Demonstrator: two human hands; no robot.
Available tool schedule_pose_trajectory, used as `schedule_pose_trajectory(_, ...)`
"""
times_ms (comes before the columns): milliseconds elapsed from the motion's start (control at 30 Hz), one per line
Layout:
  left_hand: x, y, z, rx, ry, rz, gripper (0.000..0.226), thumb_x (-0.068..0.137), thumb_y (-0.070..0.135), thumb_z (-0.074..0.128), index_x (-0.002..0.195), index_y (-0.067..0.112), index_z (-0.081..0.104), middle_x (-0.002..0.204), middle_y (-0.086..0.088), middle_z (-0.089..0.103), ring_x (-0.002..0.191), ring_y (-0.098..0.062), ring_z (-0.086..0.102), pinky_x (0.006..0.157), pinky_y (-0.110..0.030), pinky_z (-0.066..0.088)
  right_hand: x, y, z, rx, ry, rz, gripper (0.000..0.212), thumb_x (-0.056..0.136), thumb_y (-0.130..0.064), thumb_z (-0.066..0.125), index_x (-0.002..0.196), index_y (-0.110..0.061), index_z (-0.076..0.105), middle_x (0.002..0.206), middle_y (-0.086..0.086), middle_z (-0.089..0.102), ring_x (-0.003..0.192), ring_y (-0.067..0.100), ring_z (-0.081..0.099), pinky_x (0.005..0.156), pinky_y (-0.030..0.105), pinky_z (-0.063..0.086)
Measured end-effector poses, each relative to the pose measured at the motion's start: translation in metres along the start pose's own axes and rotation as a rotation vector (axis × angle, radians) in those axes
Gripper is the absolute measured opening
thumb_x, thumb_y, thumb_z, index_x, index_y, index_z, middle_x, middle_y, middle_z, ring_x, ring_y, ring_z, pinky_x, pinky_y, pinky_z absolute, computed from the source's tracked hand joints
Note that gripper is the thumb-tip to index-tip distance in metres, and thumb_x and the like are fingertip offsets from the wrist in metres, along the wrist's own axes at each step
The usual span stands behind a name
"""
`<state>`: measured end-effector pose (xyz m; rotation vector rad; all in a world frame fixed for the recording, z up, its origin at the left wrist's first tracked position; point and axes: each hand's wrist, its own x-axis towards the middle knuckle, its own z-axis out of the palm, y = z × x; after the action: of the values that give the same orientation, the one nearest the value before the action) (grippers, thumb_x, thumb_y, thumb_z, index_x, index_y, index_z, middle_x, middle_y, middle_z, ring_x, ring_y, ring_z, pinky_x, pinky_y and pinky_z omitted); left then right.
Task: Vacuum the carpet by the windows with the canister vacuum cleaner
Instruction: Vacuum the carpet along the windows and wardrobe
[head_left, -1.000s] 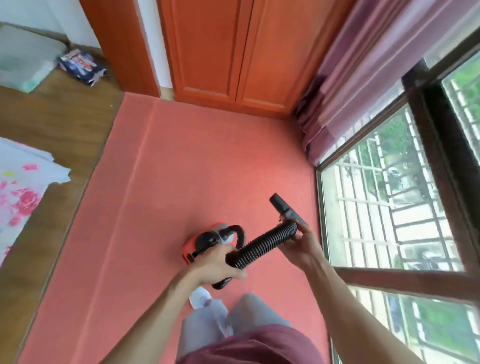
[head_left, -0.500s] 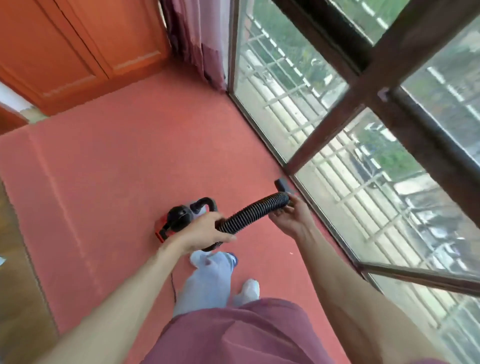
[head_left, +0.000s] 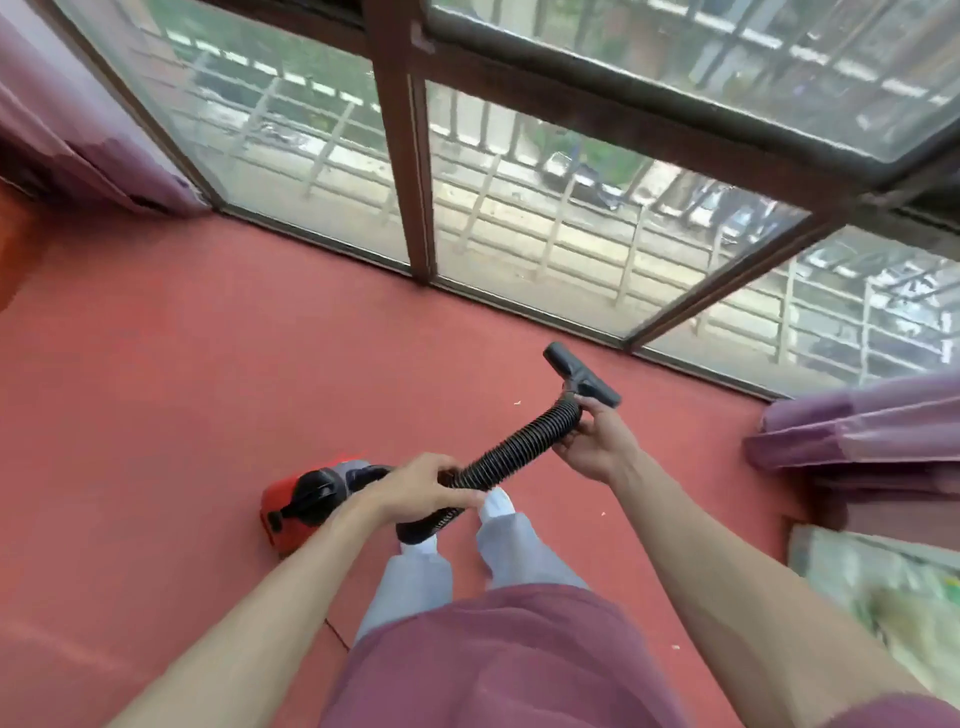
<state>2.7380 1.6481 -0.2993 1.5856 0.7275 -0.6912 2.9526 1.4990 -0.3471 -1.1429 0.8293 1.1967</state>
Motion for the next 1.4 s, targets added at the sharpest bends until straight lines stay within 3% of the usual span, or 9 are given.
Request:
schedule_pose_trajectory(167, 0.020, -0.009, 0.011, 0.075, -0.097, 0.010, 0.056, 0.071, 0.072, 0.065, 0.090, 0.021, 0.074, 0.083, 0.001, 0.072, 0.073, -0.012, 0.062, 0.072, -0.031, 0.046, -0.005, 0.021, -0.046, 0.089, 0.104, -0.054, 0.019, 0.094, -0.021, 0.053, 0.089, -0.003, 0.053, 0.080, 0.010, 0.055, 0.075, 0.022, 0.057, 0.071, 0.032, 0.049)
schedule_pose_trajectory(433, 0.034, -0.028, 0.028, 0.120, -0.197, 0.032, 0.031, 0.085, 0.055, 0.069, 0.081, 0.025, 0.076, 0.073, 0.011, 0.072, 0.067, -0.003, 0.064, 0.068, -0.026, 0.047, 0.004, 0.064, -0.086, 0.173, 0.197, -0.083, 0.020, 0.096, -0.023, 0.053, 0.090, -0.003, 0.052, 0.083, 0.010, 0.056, 0.077, 0.022, 0.058, 0.069, 0.032, 0.050)
schedule_pose_trajectory(700, 0.037, -0.054, 0.046, 0.084, -0.236, -0.003, 0.039, 0.085, 0.055, 0.069, 0.083, 0.016, 0.075, 0.067, 0.007, 0.068, 0.061, -0.007, 0.061, 0.062, -0.025, 0.044, 0.036, 0.097, -0.110, 0.132, 0.201, -0.004, 0.023, 0.095, -0.026, 0.056, 0.095, -0.003, 0.051, 0.081, 0.008, 0.052, 0.072, 0.018, 0.053, 0.070, 0.027, 0.049)
schedule_pose_trajectory(833, 0.043, -0.072, 0.072, 0.153, -0.198, -0.013, 0.032, 0.091, 0.047, 0.066, 0.084, 0.016, 0.073, 0.052, 0.016, 0.059, 0.049, 0.004, 0.052, 0.053, -0.014, 0.039, 0.071, 0.116, -0.123, 0.011, 0.228, 0.042, 0.017, 0.091, -0.025, 0.058, 0.090, -0.009, 0.054, 0.079, 0.006, 0.051, 0.067, 0.016, 0.049, 0.065, 0.026, 0.045)
schedule_pose_trajectory(1000, 0.069, -0.107, 0.128, 0.254, -0.111, -0.044, 0.042, 0.089, 0.059, 0.059, 0.072, 0.021, 0.064, 0.054, 0.014, 0.052, 0.054, -0.001, 0.049, 0.056, -0.022, 0.036, 0.131, 0.152, -0.159, -0.054, 0.255, 0.040, 0.025, 0.088, -0.026, 0.059, 0.107, -0.011, 0.059, 0.083, 0.008, 0.058, 0.066, 0.020, 0.056, 0.061, 0.028, 0.051)
schedule_pose_trajectory(1133, 0.078, -0.136, 0.166, 0.221, -0.145, -0.051, 0.041, 0.086, 0.057, 0.063, 0.070, 0.019, 0.063, 0.056, 0.010, 0.053, 0.053, -0.003, 0.049, 0.056, -0.023, 0.037, 0.154, 0.181, -0.187, -0.058, 0.230, 0.053, 0.040, 0.081, -0.029, 0.064, 0.114, -0.008, 0.062, 0.089, 0.012, 0.063, 0.068, 0.022, 0.059, 0.073, 0.034, 0.049)
schedule_pose_trajectory(1300, 0.081, -0.168, 0.188, 0.319, -0.052, -0.030, 0.039, 0.092, 0.056, 0.057, 0.071, 0.023, 0.063, 0.050, 0.016, 0.050, 0.051, -0.001, 0.047, 0.054, -0.023, 0.032, 0.165, 0.203, -0.213, -0.106, 0.244, 0.053, 0.040, 0.091, -0.031, 0.059, 0.122, -0.006, 0.062, 0.102, 0.013, 0.062, 0.071, 0.021, 0.057, 0.060, 0.026, 0.049)
schedule_pose_trajectory(1400, 0.090, -0.182, 0.201, 0.324, -0.024, -0.041, 0.042, 0.092, 0.057, 0.056, 0.072, 0.020, 0.062, 0.048, 0.019, 0.050, 0.050, -0.002, 0.046, 0.054, -0.025, 0.033, 0.178, 0.209, -0.223, -0.074, 0.239, 0.043, 0.033, 0.091, -0.029, 0.060, 0.115, -0.006, 0.064, 0.104, 0.014, 0.062, 0.075, 0.021, 0.057, 0.066, 0.030, 0.049)
